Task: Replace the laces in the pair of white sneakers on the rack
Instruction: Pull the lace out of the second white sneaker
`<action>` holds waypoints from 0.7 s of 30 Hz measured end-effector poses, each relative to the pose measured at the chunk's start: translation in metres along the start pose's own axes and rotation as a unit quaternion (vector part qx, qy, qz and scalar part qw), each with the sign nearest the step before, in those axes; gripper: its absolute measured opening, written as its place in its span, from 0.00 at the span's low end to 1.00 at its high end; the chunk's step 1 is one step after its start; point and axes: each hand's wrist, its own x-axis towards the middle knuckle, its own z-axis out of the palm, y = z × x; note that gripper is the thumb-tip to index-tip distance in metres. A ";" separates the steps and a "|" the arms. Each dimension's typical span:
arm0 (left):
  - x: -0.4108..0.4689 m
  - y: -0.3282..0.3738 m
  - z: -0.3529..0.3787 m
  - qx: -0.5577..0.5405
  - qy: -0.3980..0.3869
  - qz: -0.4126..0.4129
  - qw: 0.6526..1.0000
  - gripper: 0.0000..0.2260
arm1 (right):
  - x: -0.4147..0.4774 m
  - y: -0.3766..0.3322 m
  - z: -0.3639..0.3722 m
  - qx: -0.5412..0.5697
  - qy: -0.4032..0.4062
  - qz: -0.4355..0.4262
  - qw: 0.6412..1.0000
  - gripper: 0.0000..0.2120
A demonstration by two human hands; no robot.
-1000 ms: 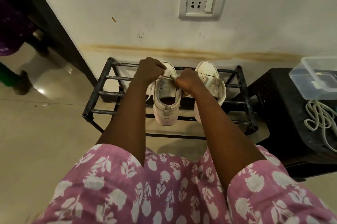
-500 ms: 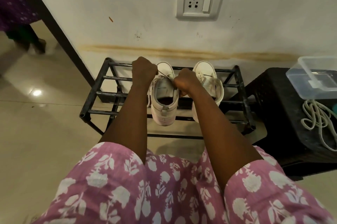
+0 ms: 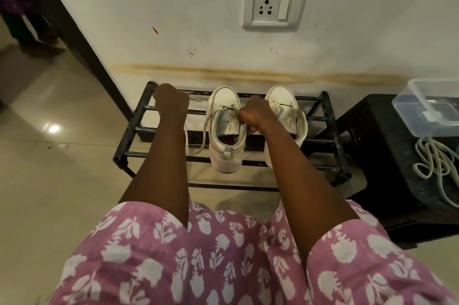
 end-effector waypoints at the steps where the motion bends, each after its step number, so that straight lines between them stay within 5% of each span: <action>1: 0.004 -0.003 0.004 0.017 -0.009 0.003 1.000 0.17 | 0.000 0.000 0.000 -0.006 0.001 -0.002 1.000 0.10; 5: -0.006 0.013 0.021 0.087 -0.100 0.097 0.986 0.05 | 0.001 0.000 0.003 -0.014 0.000 -0.006 1.000 0.07; 9: -0.018 0.027 0.041 0.111 -0.167 0.184 0.962 0.12 | -0.001 -0.001 0.006 -0.019 0.005 -0.021 1.000 0.09; 21: -0.020 0.029 0.061 0.161 -0.102 0.147 0.970 0.15 | -0.001 0.001 0.016 -0.077 0.004 -0.042 0.996 0.13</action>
